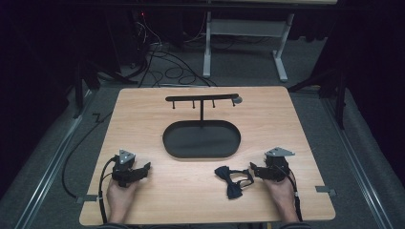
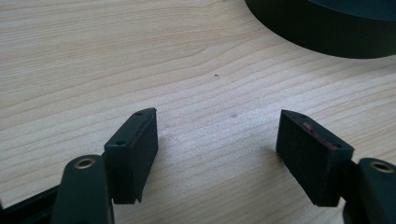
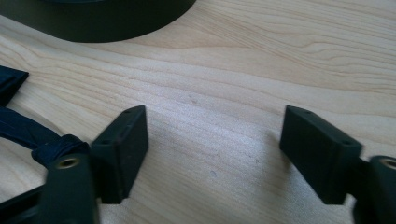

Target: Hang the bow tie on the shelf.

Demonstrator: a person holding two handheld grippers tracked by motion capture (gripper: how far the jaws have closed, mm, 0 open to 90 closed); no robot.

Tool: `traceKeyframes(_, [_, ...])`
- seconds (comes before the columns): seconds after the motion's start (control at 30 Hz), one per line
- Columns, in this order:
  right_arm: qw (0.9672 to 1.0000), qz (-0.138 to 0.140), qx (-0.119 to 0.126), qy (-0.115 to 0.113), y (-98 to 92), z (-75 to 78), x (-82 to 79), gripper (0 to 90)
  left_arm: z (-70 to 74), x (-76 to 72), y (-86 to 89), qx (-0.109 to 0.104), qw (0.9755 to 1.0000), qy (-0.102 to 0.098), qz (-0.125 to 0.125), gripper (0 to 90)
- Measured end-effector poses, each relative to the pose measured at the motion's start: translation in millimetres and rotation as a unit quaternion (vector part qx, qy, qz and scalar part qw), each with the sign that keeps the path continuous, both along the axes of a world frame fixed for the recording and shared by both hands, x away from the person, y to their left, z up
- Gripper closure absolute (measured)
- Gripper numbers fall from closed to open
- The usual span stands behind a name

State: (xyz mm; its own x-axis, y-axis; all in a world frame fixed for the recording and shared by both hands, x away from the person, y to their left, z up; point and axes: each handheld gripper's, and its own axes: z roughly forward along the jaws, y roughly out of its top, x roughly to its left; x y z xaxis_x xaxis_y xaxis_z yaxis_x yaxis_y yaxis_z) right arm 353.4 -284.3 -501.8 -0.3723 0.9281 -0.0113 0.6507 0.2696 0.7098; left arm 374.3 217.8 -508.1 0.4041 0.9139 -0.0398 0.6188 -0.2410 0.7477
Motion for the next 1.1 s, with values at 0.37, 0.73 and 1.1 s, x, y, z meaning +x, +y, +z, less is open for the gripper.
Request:
traceKeyframes(0.37, [0.9982, -0.012, 0.059, -0.009, -5.9, 15.5, -18.9, 40.4, 0.1, -0.2, -0.7, 0.003, 1.0000, 0.000, 0.000, 30.1])
traceKeyframes(0.73, [0.9961, 0.007, 0.086, -0.021, -1.9, 30.6, -41.1, 49.7, 0.3, -0.2, -0.7, 0.004, 1.0000, 0.001, -0.001, 30.0])
traceKeyframes(1.1, [0.9959, 0.028, 0.084, 0.017, 15.2, 27.2, -41.3, 56.5, 0.2, -0.2, -0.7, 0.004, 1.0000, 0.001, -0.001, 29.9])
